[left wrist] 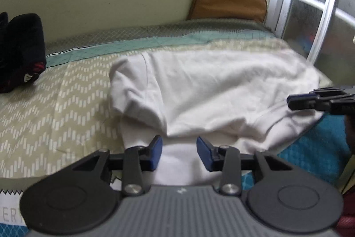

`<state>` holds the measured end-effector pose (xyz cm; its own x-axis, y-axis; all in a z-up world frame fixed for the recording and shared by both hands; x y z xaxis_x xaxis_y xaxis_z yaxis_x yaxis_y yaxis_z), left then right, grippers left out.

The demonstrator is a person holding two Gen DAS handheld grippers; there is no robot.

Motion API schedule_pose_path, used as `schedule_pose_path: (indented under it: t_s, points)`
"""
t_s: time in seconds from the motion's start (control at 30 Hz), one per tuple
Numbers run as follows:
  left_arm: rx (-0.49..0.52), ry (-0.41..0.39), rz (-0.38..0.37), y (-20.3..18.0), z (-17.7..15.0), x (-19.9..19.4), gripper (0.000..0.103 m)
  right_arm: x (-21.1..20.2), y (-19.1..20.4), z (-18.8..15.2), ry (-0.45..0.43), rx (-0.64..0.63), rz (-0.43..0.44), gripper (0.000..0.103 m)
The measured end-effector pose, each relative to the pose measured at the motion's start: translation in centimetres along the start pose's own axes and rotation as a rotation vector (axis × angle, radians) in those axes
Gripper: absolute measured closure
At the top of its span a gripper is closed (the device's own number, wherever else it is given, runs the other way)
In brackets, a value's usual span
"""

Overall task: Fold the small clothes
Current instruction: 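Smooth the folded white shirt flat with the left gripper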

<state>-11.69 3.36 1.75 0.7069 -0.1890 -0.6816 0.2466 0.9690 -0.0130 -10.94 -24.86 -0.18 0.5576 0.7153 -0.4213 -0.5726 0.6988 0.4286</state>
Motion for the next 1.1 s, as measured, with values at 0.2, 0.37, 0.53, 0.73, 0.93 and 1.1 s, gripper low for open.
schedule_pose_path:
  t_s: [0.2, 0.37, 0.53, 0.73, 0.93, 1.1]
  points:
    - [-0.068, -0.138, -0.014, 0.1, 4.3, 0.4, 0.056, -2.3, -3.9, 0.9, -0.12, 0.124, -0.177, 0.076]
    - [-0.095, 0.006, 0.102, 1.5, 4.0, 5.2, 0.06, -3.4, -5.1, -1.9, -0.089, 0.149, -0.273, 0.079]
    - [-0.105, -0.036, 0.047, 1.4, 4.4, 3.8, 0.057, -9.0, -6.0, -2.2, -0.263, 0.257, -0.296, 0.056]
    - [-0.077, -0.087, -0.144, -2.2, 6.7, 3.2, 0.05, -13.0, -10.5, -3.8, -0.396, 0.49, -0.347, 0.053]
    - [-0.017, -0.001, -0.188, -6.1, 6.6, 6.2, 0.05, -11.8, -11.8, -4.4, -0.372, 0.574, -0.28, 0.053]
    - [-0.019, 0.072, -0.158, -6.2, 5.1, 8.6, 0.061, -10.7, -12.5, -3.3, -0.355, 0.578, -0.244, 0.053]
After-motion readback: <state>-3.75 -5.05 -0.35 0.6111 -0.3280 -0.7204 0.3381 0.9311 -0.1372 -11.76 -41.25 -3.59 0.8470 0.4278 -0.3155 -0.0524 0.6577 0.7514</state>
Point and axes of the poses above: each gripper's, at about its wrist camera, not at the fingertips, and x roughly the way its jaws point, y to its left, z to its top, the point moved 3 cm from there along x, roughly the way its jaws point, and after that the axes turned 8 degrees about z, right-handed, at the moved point
